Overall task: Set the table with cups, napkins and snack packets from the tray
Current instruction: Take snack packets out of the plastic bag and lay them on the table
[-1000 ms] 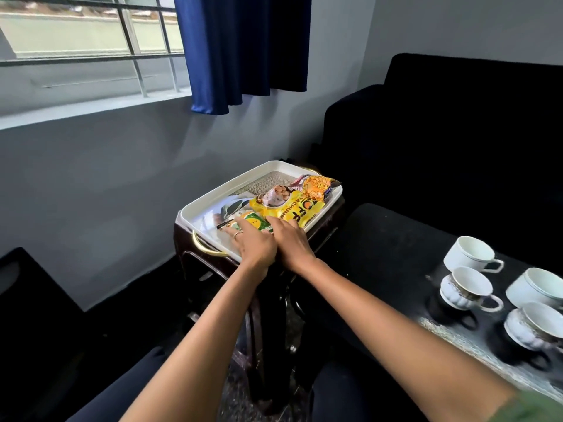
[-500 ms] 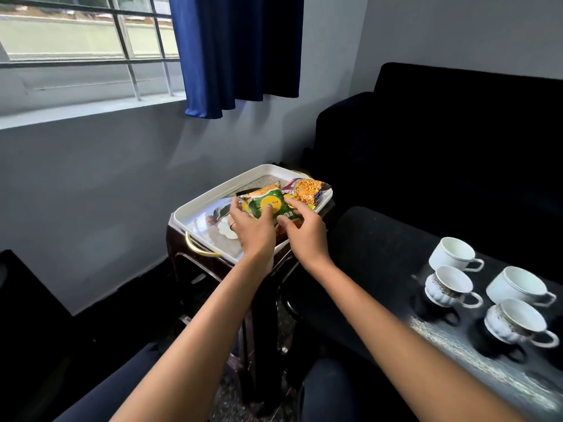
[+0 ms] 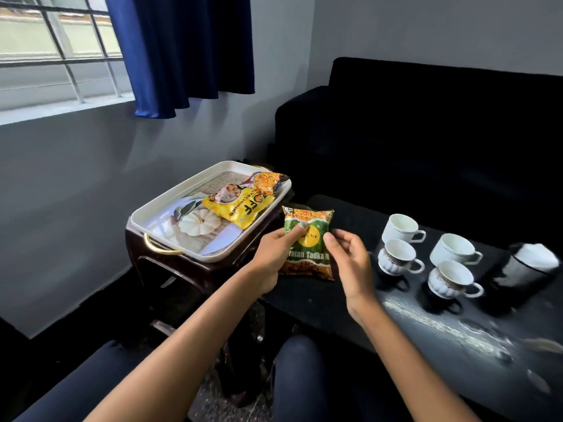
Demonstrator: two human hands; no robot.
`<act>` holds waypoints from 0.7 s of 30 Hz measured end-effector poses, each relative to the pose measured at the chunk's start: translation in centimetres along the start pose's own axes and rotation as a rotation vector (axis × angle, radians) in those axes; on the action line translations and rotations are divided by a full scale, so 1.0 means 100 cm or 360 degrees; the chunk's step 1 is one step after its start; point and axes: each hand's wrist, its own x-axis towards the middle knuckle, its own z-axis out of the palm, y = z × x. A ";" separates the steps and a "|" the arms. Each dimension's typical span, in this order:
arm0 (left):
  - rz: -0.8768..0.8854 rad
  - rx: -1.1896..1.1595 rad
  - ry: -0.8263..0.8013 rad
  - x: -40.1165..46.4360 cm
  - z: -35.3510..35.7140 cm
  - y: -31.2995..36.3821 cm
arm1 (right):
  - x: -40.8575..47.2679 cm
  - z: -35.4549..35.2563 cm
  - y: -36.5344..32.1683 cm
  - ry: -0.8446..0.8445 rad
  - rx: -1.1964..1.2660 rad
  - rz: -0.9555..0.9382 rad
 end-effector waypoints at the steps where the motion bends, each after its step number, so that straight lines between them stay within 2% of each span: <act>1: -0.0010 0.0039 -0.0085 -0.002 0.005 -0.003 | 0.000 -0.007 -0.003 0.0013 0.0052 0.0058; 4: -0.0070 0.0129 -0.0284 -0.009 0.017 -0.012 | -0.002 -0.024 -0.012 0.0046 0.0122 0.0171; 12: -0.0137 0.0225 -0.0579 -0.019 0.037 -0.022 | -0.008 -0.051 -0.017 0.0299 0.0245 0.0258; 15: -0.0092 0.0212 -0.0522 -0.017 0.040 -0.030 | -0.010 -0.060 -0.017 0.0290 0.0208 0.0296; 21: -0.0073 0.0247 -0.0337 -0.018 0.060 -0.045 | -0.027 -0.080 -0.012 0.0044 0.0143 0.0424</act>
